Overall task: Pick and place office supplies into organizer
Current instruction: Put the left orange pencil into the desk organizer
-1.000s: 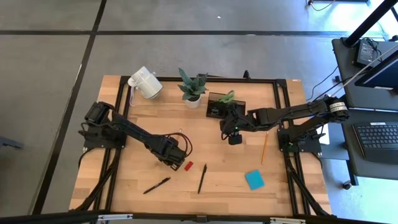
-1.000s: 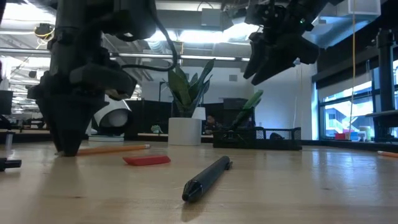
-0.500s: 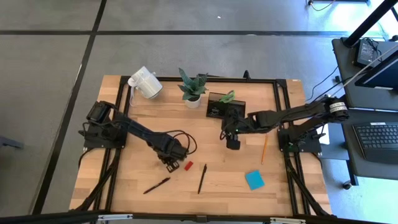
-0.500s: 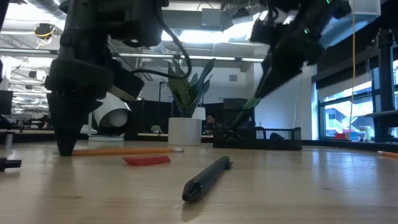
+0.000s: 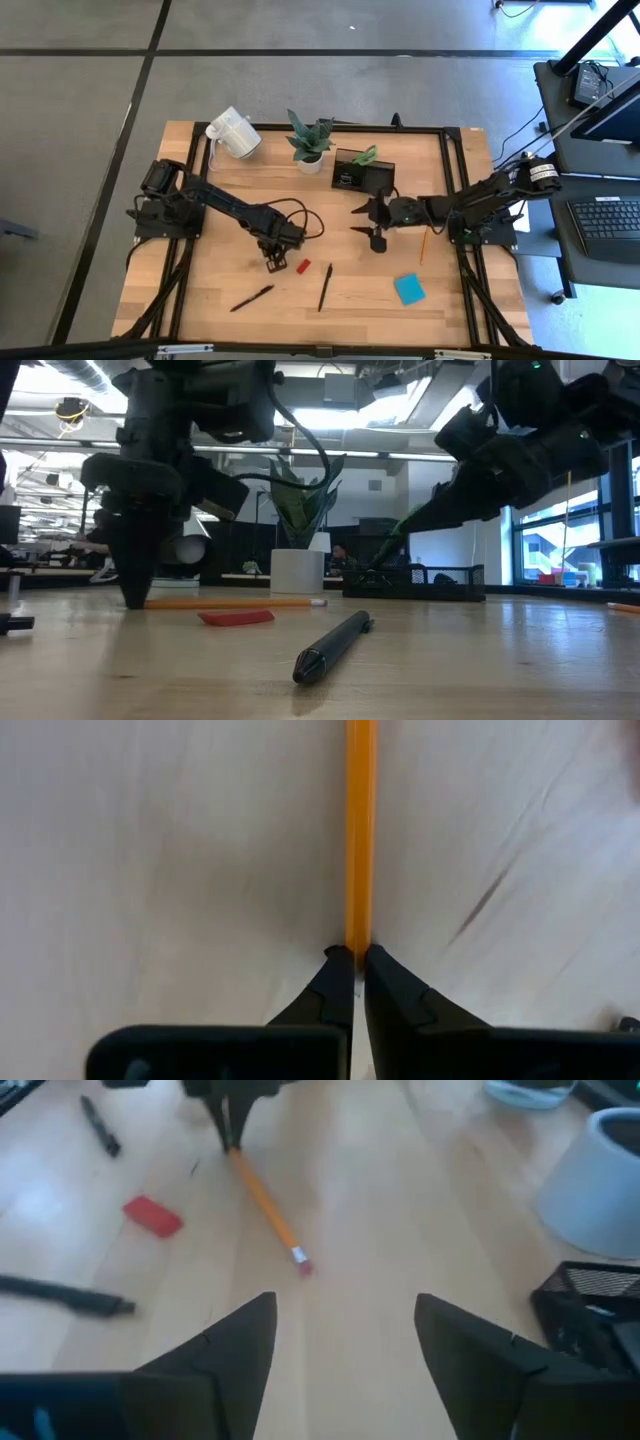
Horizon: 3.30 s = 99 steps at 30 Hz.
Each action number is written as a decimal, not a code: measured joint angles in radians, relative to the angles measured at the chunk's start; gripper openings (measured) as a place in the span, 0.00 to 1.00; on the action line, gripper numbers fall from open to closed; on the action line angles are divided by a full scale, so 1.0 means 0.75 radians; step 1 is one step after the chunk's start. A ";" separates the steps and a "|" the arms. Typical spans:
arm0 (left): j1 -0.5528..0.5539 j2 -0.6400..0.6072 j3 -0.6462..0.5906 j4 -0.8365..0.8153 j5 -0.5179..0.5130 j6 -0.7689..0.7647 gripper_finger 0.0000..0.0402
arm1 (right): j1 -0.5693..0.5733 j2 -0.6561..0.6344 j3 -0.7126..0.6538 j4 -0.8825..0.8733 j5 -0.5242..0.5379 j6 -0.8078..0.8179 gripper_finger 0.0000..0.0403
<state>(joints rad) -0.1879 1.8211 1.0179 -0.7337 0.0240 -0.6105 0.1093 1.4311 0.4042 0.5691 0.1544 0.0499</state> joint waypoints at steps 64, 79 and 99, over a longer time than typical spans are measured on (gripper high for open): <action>-0.092 -0.350 0.033 0.143 -0.487 0.165 0.31 | -0.001 0.353 0.370 -0.482 0.169 -0.245 0.07; -0.151 -0.243 0.027 -0.067 -0.626 -0.111 0.26 | -0.062 0.023 1.056 -1.876 0.755 -0.671 0.07; -0.147 -0.178 0.029 -0.060 -0.589 -0.112 0.25 | -0.424 0.128 1.282 -2.182 0.630 -0.911 0.07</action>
<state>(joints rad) -0.2978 1.6878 1.0393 -0.7784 -0.4175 -0.6949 -0.2083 1.5267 1.3660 -1.0671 0.6267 -0.6332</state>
